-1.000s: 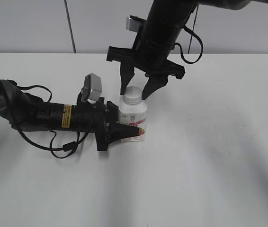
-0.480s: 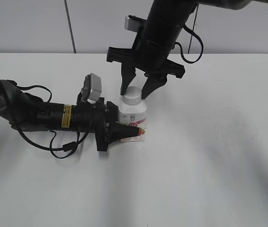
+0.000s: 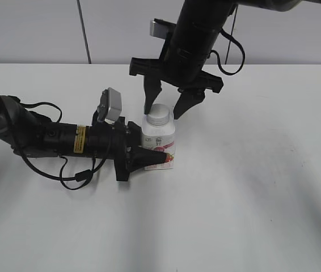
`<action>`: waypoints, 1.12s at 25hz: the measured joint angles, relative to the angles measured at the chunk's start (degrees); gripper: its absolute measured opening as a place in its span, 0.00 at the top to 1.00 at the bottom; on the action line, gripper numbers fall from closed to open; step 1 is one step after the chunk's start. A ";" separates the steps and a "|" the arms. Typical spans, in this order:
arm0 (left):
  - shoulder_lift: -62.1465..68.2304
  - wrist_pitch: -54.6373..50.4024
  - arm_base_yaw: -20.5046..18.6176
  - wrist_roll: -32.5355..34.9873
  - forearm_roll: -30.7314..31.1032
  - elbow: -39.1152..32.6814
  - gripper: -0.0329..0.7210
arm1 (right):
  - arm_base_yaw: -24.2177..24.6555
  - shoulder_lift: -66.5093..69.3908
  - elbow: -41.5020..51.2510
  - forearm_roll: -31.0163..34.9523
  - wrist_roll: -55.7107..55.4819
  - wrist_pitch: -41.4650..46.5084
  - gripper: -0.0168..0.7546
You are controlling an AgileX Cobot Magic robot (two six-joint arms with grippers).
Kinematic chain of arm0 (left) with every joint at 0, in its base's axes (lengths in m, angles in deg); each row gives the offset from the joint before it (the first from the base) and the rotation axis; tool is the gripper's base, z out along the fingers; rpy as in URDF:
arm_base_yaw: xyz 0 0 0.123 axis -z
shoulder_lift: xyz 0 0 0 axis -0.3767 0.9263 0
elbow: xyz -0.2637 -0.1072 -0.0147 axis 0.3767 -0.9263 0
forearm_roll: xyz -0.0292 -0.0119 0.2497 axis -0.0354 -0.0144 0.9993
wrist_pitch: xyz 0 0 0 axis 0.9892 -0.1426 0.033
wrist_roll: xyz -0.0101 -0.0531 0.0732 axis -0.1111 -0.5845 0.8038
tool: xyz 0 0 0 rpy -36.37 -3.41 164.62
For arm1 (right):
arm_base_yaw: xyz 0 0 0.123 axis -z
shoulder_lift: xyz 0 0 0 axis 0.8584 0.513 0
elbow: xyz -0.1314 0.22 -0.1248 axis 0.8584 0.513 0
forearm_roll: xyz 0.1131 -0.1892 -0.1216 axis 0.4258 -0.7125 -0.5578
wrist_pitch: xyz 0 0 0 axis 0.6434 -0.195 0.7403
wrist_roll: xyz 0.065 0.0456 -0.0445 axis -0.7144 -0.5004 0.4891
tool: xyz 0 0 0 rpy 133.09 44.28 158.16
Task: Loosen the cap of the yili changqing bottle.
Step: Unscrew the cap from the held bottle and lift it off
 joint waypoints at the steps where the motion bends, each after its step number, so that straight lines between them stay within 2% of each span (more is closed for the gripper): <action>1: 0.00 0.00 0.00 0.00 0.00 0.00 0.47 | 0.00 0.00 0.00 -0.05 0.00 0.00 0.37; 8: 0.00 0.00 0.00 0.00 0.00 0.00 0.47 | 0.00 0.00 -1.38 -0.79 0.00 0.50 0.33; 28: 0.00 -0.05 0.00 0.00 -0.20 0.00 0.47 | -2.19 0.84 -2.20 -3.78 0.00 0.48 0.33</action>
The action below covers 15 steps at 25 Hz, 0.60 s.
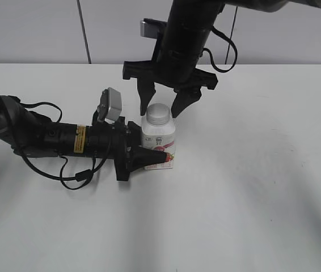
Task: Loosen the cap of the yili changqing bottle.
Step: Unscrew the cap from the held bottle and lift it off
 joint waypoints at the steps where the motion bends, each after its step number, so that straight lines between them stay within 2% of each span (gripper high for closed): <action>1: 0.00 0.00 0.00 0.00 0.00 0.00 0.47 | 0.00 0.15 0.00 -0.09 0.00 0.00 0.33; 10: 0.00 0.00 0.00 0.00 0.00 0.00 0.47 | 0.00 1.86 0.00 -0.14 0.00 1.42 0.33; 15: 0.00 -0.10 0.00 0.02 -0.17 0.00 0.47 | 0.00 1.92 -1.38 -0.59 0.00 2.44 0.41</action>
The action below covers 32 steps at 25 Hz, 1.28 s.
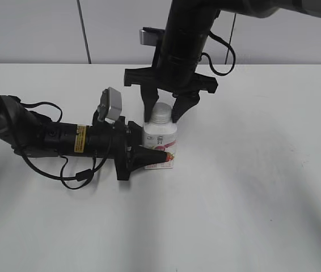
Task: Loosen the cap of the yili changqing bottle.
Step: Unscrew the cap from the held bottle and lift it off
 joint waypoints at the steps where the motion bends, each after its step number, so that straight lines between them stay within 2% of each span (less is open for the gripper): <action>1: 0.00 0.00 0.00 -0.05 -0.07 0.00 0.47 | 0.00 0.05 -0.54 -0.15 0.00 0.23 0.42; 14: 0.00 -0.20 0.00 -0.05 -0.61 0.00 0.47 | 0.00 0.31 -1.35 -0.58 3.35 0.51 0.45; 26: 0.00 -0.02 -0.16 0.00 1.28 0.00 0.47 | 0.05 0.37 -1.35 1.33 43.90 0.66 0.46; 32: 0.00 0.08 -0.16 0.06 1.98 0.00 0.47 | 0.05 0.42 -1.39 1.56 57.72 0.73 0.46</action>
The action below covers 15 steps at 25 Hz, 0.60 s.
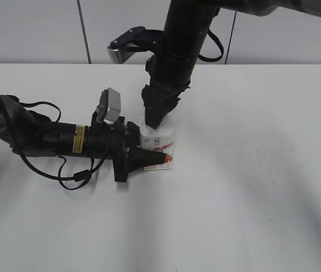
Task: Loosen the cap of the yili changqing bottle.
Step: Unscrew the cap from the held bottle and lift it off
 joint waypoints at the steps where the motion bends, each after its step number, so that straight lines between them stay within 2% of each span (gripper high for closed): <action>1: 0.00 0.05 0.00 0.04 0.00 0.00 0.47 | 0.00 0.00 0.00 0.00 2.35 0.00 0.46; 9: 0.00 0.05 0.00 0.11 0.41 0.05 0.47 | 0.00 0.00 -0.11 0.00 18.08 0.00 0.46; 15: -0.05 0.05 -0.06 -0.19 0.96 0.11 0.47 | 0.00 0.00 -0.17 0.05 23.96 0.00 0.47</action>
